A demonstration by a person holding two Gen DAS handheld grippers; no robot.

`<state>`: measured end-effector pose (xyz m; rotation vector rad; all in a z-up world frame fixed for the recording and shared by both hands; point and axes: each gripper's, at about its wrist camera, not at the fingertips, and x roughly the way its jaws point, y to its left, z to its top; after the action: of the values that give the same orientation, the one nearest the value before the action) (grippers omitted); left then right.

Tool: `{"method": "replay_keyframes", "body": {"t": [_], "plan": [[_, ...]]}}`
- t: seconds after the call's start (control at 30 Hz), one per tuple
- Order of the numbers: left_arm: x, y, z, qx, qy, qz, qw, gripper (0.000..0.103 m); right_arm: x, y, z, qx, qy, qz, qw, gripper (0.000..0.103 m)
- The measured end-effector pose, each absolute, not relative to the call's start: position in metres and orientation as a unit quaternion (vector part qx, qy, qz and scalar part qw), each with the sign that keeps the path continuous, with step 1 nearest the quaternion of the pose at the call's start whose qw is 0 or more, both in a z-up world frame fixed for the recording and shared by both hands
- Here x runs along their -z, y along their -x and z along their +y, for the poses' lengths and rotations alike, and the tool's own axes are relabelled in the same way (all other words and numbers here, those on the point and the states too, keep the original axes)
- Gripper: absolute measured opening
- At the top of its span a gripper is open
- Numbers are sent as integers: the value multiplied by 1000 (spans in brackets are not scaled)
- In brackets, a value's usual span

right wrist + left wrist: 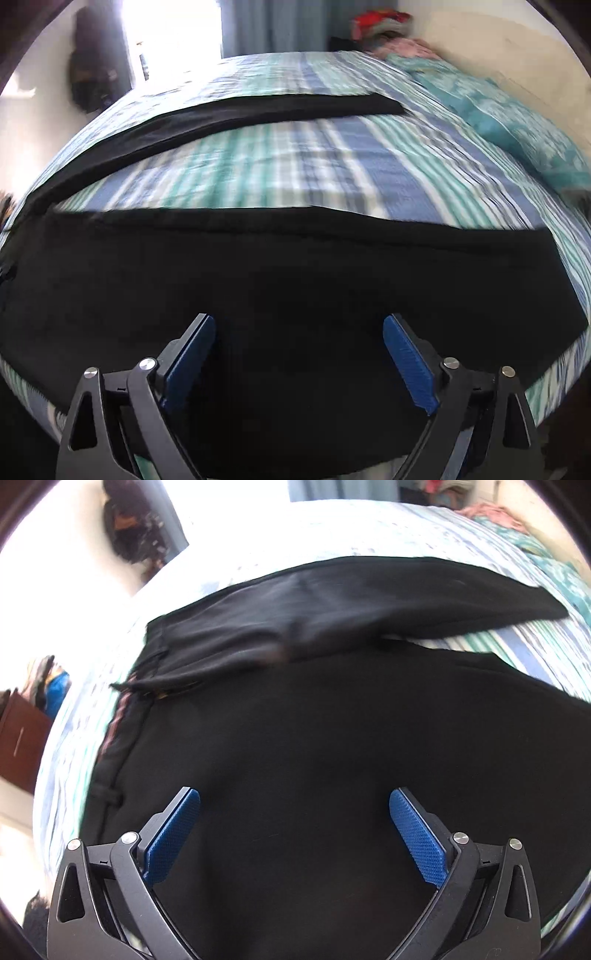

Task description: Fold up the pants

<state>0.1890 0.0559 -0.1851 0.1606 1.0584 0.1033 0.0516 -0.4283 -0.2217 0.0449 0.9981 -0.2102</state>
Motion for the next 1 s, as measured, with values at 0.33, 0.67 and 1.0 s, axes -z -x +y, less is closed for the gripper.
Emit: {"method": "replay_keyframes", "body": {"t": [0.33, 0.67, 1.0], "plan": [[144, -306, 36, -87, -52, 425, 899, 102, 165, -132, -487, 99, -85, 460, 879, 91], [220, -339, 80, -118, 13, 440, 890, 103, 158, -374, -581, 117, -70, 497, 857, 91], [226, -335, 80, -115, 18, 416, 902, 102, 214, -516, -629, 169, -67, 508, 842, 89]]}}
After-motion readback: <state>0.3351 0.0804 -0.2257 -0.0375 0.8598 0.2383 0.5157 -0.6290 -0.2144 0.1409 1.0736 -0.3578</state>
